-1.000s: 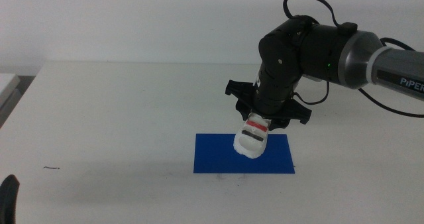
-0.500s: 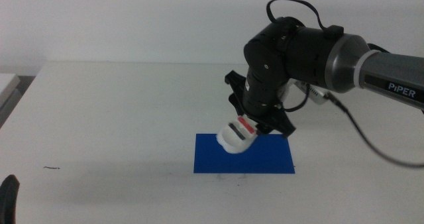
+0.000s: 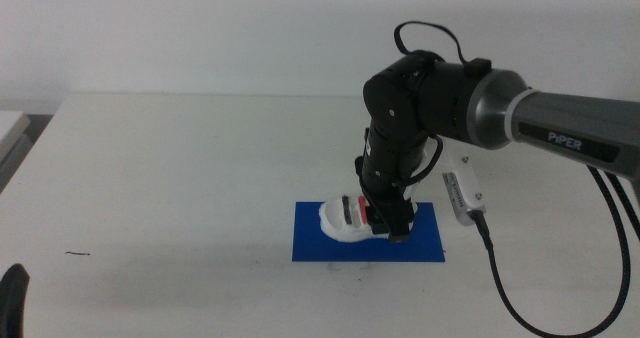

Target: Use one arm to grab the shoe from the table and place it on the mat.

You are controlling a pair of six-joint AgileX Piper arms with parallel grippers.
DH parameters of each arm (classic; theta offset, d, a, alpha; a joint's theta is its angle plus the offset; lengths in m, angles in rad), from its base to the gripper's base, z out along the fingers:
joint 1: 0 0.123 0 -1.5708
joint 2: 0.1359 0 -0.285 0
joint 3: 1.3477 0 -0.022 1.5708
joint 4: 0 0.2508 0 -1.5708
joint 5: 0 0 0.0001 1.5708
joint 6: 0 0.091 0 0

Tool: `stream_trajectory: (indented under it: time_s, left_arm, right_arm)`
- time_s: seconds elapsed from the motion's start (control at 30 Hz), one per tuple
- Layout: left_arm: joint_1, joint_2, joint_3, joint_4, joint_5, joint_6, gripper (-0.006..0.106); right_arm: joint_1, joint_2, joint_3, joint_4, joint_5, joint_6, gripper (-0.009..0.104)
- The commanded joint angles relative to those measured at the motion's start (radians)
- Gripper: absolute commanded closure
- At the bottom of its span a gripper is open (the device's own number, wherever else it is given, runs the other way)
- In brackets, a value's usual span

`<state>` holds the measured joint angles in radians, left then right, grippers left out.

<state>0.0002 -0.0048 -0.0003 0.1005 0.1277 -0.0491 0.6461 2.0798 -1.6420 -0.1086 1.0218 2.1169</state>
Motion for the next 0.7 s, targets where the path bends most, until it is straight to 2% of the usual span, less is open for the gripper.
stream_trajectory:
  time_s: [0.0, 0.17, 0.33, 0.4, 0.47, 0.6, 0.67]
  left_arm:
    - [0.0, 0.005, 0.0, -0.004, -0.012, -0.001, 0.007]
    - [0.0, 0.005, 0.0, -0.004, -0.012, -0.001, 0.007]
    - [0.0, 0.005, 0.0, -0.004, -0.012, -0.001, 0.007]
    - [0.0, 0.005, 0.0, -0.004, -0.012, -0.001, 0.007]
    - [0.0, 0.005, 0.0, -0.004, -0.012, -0.001, 0.007]
    - [0.0, 0.005, 0.0, -0.004, -0.012, -0.001, 0.007]
    - [0.0, 0.005, 0.0, -0.004, -0.012, -0.001, 0.007]
  right_arm:
    - [-0.017, 0.01, -0.006, 0.009, 0.006, 0.023, 0.086]
    - [-0.028, 0.031, -0.006, 0.006, -0.005, 0.023, 0.086]
    - [-0.027, 0.049, -0.006, 0.031, -0.005, 0.023, 0.085]
    - [-0.027, 0.052, -0.006, 0.047, -0.007, 0.023, 0.081]
    - [-0.027, 0.052, -0.006, 0.052, -0.017, 0.023, 0.073]
    - [-0.027, 0.052, -0.006, 0.061, -0.034, 0.021, 0.038]
    - [-0.028, 0.041, -0.006, 0.082, -0.041, -0.04, 0.025]
